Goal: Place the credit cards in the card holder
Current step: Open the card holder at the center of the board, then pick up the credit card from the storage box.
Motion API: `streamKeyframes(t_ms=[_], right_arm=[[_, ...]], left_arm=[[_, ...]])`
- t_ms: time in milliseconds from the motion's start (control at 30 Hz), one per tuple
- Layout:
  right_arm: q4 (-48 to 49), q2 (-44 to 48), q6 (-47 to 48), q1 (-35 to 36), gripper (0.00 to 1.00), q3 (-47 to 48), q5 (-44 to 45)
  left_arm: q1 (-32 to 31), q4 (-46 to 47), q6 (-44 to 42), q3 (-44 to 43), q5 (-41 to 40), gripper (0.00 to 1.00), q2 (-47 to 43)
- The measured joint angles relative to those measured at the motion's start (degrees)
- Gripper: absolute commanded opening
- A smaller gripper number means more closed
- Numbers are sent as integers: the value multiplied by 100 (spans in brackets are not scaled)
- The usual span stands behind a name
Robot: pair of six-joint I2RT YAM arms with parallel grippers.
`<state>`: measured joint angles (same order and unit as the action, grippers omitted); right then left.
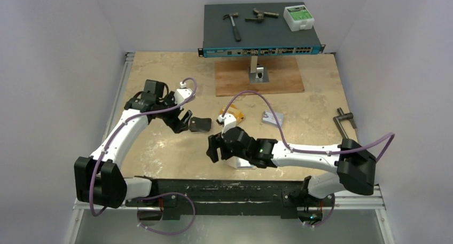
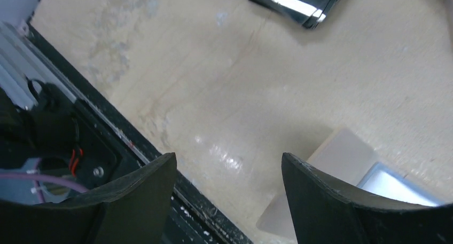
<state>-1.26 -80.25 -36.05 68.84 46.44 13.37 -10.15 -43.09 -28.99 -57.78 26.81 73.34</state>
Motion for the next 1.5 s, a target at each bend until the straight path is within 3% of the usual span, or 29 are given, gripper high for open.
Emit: streamKeyframes(t_ms=[200,433,633,967,1200,1500], right_arm=[[94,-236,144,-933,71,417,-251],[476,-1574,157,-1692,72,942,-651],[879,-2463,-39,-1827,75,1069,-1016],[1569,-2929,-573,-1904,74,1322,-1102],[1303,-3320,-750,-1897,67,1923,-688],[570,-3576,-881,-1803,51,2505,-94]], left_arm=[[0,326,90,13,-74,82,179],[-42,905,-120,142,-278,81,568],[-114,1333,-479,144,-501,80,911],[-190,2015,-837,413,-710,83,957],[-192,1978,-868,531,-649,85,758],[-136,1915,-863,669,-382,90,409]])
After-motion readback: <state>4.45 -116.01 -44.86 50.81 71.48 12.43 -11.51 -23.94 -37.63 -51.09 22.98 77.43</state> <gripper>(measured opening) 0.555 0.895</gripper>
